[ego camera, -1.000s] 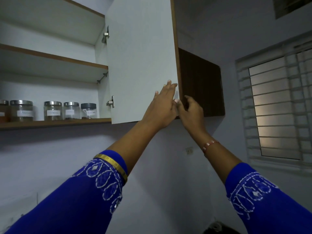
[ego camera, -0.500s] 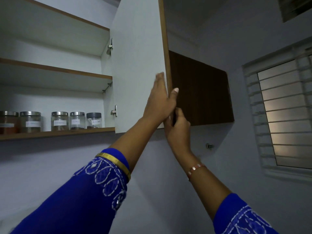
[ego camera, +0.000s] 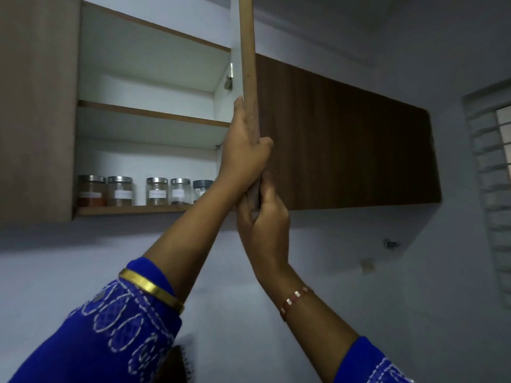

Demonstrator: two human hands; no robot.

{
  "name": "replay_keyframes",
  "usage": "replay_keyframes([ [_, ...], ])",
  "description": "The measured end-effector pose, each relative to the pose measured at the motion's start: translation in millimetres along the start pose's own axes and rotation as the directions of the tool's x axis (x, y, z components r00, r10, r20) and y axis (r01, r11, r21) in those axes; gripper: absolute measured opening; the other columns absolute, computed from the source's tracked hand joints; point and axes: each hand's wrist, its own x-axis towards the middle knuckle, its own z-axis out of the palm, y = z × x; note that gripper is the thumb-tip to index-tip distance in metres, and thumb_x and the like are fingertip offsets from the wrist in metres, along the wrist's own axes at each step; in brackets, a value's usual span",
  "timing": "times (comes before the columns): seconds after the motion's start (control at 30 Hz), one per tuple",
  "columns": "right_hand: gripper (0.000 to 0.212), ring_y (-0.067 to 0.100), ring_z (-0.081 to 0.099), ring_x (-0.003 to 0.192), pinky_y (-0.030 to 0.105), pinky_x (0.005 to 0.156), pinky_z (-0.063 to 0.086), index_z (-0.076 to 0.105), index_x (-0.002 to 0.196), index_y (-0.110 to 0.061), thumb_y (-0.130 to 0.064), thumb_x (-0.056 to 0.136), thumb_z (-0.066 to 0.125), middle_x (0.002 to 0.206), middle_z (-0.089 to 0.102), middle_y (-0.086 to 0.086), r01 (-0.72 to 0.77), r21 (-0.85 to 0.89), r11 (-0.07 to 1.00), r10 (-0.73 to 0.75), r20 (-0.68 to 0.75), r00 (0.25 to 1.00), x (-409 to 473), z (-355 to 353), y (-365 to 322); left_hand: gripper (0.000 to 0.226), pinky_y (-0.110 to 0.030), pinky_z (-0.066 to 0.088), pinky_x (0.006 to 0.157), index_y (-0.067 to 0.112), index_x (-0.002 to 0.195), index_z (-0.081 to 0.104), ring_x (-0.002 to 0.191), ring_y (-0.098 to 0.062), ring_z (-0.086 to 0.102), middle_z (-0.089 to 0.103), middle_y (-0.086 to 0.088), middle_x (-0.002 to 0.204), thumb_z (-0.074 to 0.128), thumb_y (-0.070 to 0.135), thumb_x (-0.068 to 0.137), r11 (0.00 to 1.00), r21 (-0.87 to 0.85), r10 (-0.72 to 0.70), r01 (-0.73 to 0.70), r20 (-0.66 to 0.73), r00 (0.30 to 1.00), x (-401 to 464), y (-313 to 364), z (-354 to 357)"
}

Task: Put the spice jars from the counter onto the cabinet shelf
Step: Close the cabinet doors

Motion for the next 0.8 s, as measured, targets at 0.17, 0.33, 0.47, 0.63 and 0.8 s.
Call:
replay_keyframes([
  [0.17,0.057,0.026,0.050,0.129,0.040,0.101,0.049,0.040,0.140,-0.004,-0.024,0.089,0.056,0.137,0.054,0.013,0.122,0.023,0.992,-0.123,0.040,0.992,-14,53,-14,0.070,-0.022,0.055,0.083,0.014,0.147,0.020,0.117,-0.020,0.056,0.046,-0.009,0.140,0.047,-0.005,0.086,1.000,-0.014,-0.024,0.023,-0.046,0.999,-5,-16,-58],
  [0.33,0.071,0.033,0.042,0.134,0.033,0.104,0.038,0.032,0.143,-0.001,-0.029,0.080,0.050,0.143,0.046,0.017,0.238,-0.043,0.970,-0.228,0.166,0.960,-23,105,-17,0.057,-0.012,0.054,0.079,0.010,0.140,0.034,0.100,-0.008,0.062,0.057,-0.002,0.119,0.046,-0.006,0.087,0.999,0.018,-0.042,0.044,-0.084,0.996,-7,-45,-117],
  [0.47,0.074,0.036,0.047,0.129,0.036,0.105,0.032,0.038,0.139,0.001,-0.022,0.075,0.067,0.139,0.050,0.019,0.265,-0.071,0.962,-0.249,0.181,0.951,-31,155,-22,0.050,-0.013,0.052,0.083,0.011,0.139,0.037,0.103,-0.009,0.059,0.058,-0.001,0.117,0.045,-0.002,0.091,0.992,0.000,-0.126,0.127,-0.104,0.987,-7,-74,-164],
  [0.63,0.084,0.041,0.056,0.120,0.049,0.090,0.053,0.051,0.132,-0.001,-0.013,0.057,0.087,0.130,0.058,0.022,0.286,-0.180,0.941,-0.255,0.179,0.950,-45,221,-30,0.049,-0.015,0.050,0.086,0.007,0.139,0.036,0.111,-0.010,0.054,0.055,-0.006,0.127,0.046,-0.002,0.092,0.974,-0.013,-0.225,0.225,-0.137,0.965,-6,-116,-211],
  [0.8,0.081,0.038,0.061,0.113,0.044,0.082,0.058,0.056,0.128,-0.003,-0.021,0.056,0.089,0.125,0.062,0.021,0.325,-0.347,0.880,-0.263,0.214,0.941,-52,278,-23,0.049,-0.028,0.047,0.098,0.007,0.138,0.038,0.121,-0.019,0.054,0.054,-0.010,0.134,0.049,-0.001,0.091,0.951,-0.032,-0.309,0.308,-0.171,0.936,-1,-156,-245],
])
